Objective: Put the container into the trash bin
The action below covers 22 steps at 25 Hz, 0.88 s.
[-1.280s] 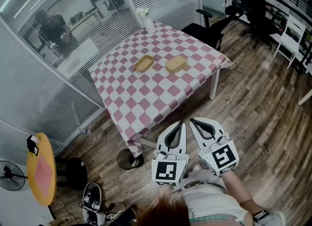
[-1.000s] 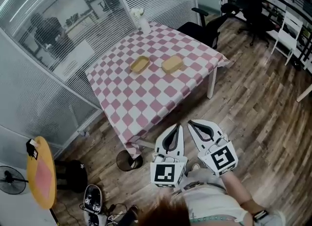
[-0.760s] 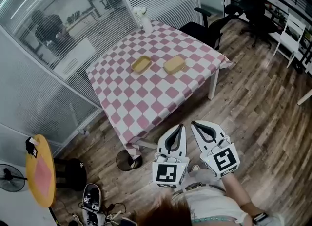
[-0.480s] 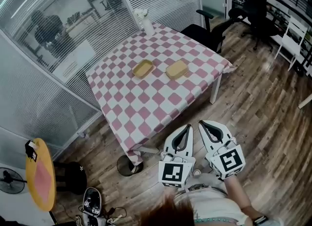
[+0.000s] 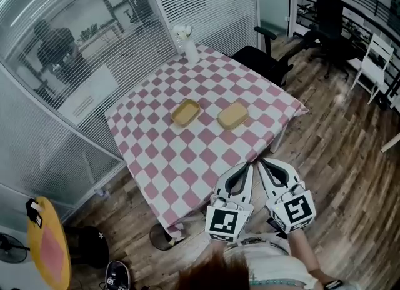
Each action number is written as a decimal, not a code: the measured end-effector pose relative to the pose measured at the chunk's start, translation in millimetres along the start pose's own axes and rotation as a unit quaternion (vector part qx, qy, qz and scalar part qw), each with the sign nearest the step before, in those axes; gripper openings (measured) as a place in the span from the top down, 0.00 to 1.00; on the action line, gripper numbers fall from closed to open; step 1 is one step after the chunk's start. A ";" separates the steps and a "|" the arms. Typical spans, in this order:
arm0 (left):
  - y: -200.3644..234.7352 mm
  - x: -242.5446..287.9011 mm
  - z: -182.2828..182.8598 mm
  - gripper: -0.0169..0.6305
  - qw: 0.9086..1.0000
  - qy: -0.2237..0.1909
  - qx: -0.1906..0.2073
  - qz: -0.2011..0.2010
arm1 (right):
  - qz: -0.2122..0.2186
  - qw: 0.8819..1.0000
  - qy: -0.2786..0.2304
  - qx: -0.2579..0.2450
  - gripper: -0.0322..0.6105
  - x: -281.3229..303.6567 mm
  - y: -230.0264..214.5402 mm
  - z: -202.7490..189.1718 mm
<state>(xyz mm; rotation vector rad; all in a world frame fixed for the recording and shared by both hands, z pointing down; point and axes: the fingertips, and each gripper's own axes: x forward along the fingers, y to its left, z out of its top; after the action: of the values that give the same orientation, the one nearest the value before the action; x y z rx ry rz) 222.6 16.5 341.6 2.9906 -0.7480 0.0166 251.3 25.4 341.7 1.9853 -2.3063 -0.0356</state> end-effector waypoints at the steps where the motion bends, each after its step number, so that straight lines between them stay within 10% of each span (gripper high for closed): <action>1: 8.3 5.8 0.0 0.96 1.000 0.001 0.001 -0.004 | -0.003 1.000 -0.001 -0.001 0.96 11.2 -2.5 1.2; 22: 125.8 45.5 -5.7 0.96 0.999 0.016 -0.015 -0.033 | -0.026 0.999 0.033 -0.006 0.96 136.2 -0.4 -7.2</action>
<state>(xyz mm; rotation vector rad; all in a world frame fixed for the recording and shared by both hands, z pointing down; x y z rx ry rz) 203.5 -115.3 355.3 2.9772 -0.6389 0.0497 232.4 -108.7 356.8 2.0102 -2.2092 0.0114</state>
